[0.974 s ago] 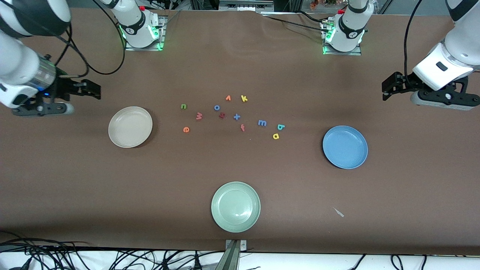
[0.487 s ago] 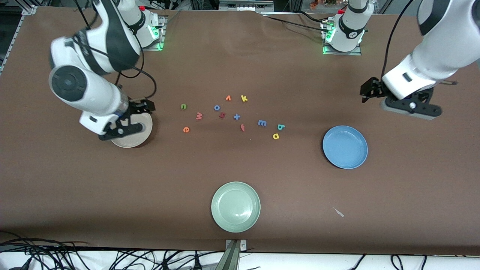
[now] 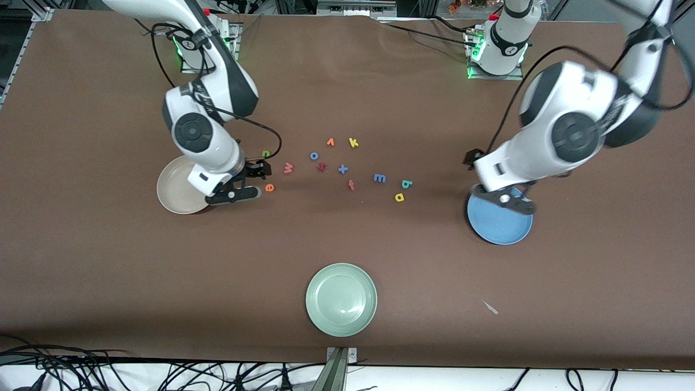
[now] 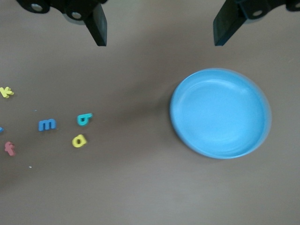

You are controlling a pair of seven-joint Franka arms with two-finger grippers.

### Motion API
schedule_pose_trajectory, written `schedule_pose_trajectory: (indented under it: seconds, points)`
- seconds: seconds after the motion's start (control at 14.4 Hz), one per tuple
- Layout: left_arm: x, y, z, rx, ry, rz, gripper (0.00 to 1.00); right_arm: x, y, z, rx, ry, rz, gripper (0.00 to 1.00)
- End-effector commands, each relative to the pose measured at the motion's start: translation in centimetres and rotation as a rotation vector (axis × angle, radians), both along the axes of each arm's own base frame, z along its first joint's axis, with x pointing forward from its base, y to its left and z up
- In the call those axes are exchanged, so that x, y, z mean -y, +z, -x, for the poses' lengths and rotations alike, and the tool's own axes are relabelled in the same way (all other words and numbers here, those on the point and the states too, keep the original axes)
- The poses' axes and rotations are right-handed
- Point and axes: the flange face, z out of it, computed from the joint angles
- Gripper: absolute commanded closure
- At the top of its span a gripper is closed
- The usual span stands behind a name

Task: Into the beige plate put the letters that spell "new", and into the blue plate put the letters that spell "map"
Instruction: 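Reach both grippers down to the orange e and yellow a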

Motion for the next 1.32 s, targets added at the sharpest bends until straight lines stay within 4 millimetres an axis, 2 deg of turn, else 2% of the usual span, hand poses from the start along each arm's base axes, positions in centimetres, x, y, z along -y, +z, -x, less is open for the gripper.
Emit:
schedule_pose_trajectory:
  seconds: [0.0,0.21,0.28,0.35,0.42,0.56,0.63,0.77,0.97,1.18,1.25]
  points:
    - [3.6,-2.6,-1.4,0.036,0.044,-0.007,0.00,-0.5,-2.6,1.1,0.009,-0.029,0.000,0.00]
    - [7.0,-6.2,-0.3,0.010,0.159,-0.056,0.00,-0.6,-6.1,1.1,0.004,-0.073,0.002,0.00]
    - [7.7,-8.0,-0.1,0.002,0.230,-0.077,0.00,-0.8,-7.0,1.1,0.006,-0.104,0.003,0.00]
    - [8.4,-10.7,0.1,-0.009,0.274,-0.087,0.00,-1.4,-7.7,1.3,0.009,-0.108,0.001,0.00]
    - [9.5,-12.3,0.3,0.011,0.303,-0.073,0.00,-1.4,-8.3,1.1,0.006,-0.113,0.003,0.01]
    - [12.8,-14.2,1.8,0.059,0.398,-0.065,0.00,-1.5,-8.7,1.0,0.002,-0.114,0.003,0.01]
    - [13.8,-15.1,2.3,0.068,0.411,-0.078,0.00,-1.5,-9.2,1.0,-0.003,-0.113,0.007,0.04]
    - [13.4,-16.5,2.3,0.101,0.370,-0.113,0.05,-1.2,-9.7,0.2,0.000,-0.124,0.003,0.06]
    - [14.1,-19.8,2.3,0.120,0.374,-0.096,0.10,-1.5,-9.9,0.4,-0.002,-0.120,0.004,0.12]
    - [13.8,-20.5,2.3,0.114,0.367,-0.097,0.17,-1.5,-9.8,0.2,0.002,-0.122,0.002,0.16]
    - [14.1,-21.3,2.5,0.106,0.368,-0.097,0.17,-1.5,-10.1,0.1,0.001,-0.118,0.003,0.18]
